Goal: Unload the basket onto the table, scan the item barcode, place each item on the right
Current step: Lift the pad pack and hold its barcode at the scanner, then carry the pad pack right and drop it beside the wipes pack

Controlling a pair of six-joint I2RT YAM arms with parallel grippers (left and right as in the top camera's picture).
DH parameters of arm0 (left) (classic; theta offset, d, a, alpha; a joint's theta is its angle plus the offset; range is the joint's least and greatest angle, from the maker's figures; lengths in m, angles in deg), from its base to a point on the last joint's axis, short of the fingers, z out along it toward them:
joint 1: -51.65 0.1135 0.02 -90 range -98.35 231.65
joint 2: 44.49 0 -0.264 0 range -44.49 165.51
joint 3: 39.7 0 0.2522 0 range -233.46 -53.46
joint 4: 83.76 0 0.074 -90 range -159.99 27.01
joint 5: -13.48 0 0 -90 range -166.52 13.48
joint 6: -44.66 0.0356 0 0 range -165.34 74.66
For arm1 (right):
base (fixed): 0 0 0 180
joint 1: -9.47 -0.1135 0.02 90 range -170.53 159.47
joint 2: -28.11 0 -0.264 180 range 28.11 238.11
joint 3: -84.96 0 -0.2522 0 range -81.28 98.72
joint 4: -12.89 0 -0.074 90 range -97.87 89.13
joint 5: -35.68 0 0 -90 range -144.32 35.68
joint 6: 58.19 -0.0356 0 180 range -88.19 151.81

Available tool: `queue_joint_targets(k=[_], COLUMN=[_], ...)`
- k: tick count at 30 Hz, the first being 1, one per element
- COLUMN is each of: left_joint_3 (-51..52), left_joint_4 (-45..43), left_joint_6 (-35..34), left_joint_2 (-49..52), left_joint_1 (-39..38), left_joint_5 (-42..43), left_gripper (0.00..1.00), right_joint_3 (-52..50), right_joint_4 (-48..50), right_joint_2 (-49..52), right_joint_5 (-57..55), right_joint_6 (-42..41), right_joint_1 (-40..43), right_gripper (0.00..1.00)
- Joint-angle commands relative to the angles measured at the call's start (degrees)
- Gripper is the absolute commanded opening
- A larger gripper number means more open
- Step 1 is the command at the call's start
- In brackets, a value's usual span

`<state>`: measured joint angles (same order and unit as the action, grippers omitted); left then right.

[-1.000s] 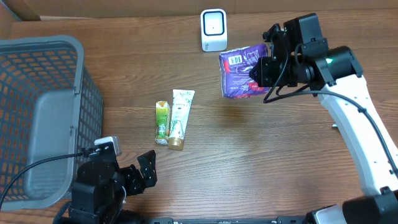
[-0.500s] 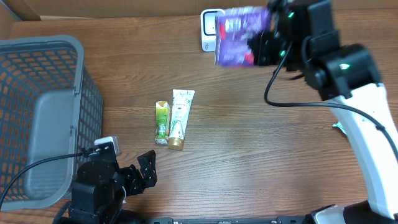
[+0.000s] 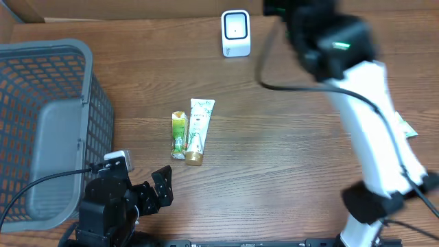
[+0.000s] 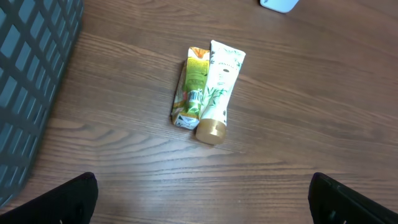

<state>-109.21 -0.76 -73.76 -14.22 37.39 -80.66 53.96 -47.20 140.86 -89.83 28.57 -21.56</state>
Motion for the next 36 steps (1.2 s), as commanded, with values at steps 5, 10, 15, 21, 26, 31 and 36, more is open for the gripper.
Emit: queue_joint_targets(k=[5,10,15,21,26,31,36], left_joint_3=[0.17,0.17,0.17,0.17,0.17,0.17,0.17], left_joint_4=[-0.02,-0.04,-0.04,-0.04,-0.04,-0.04,-0.04], left_joint_6=[0.11,0.09,0.11,0.11,0.11,0.11,0.11], left_joint_2=[-0.33,-0.33,-0.33,-0.33,-0.33,-0.33,-0.33], left_joint_1=[-0.02,-0.02,-0.02,-0.02,-0.02,-0.02,-0.02], left_joint_5=[-0.74,-0.74,-0.74,-0.74,-0.74,-0.74,-0.74], left_gripper=[1.0,1.0,1.0,1.0,1.0,1.0,0.99], right_joint_3=[0.9,0.9,0.87,0.85,0.85,0.85,0.85], right_joint_4=[13.18,19.58,24.46,26.58,27.28,27.19,26.97], right_joint_2=[12.33,20.59,27.3,32.13,33.59,33.99,34.07], right_joint_5=[-24.61,-26.97,-23.76,-18.75,-17.7,-15.82,-15.37], right_joint_6=[10.95,32.48,43.25,53.86,55.8,55.82,55.8], right_joint_1=[-1.68,-1.6,-1.6,-1.6,-1.6,-1.6,-1.27], right_gripper=[0.04,0.04,0.04,0.04,0.04,0.04,0.04])
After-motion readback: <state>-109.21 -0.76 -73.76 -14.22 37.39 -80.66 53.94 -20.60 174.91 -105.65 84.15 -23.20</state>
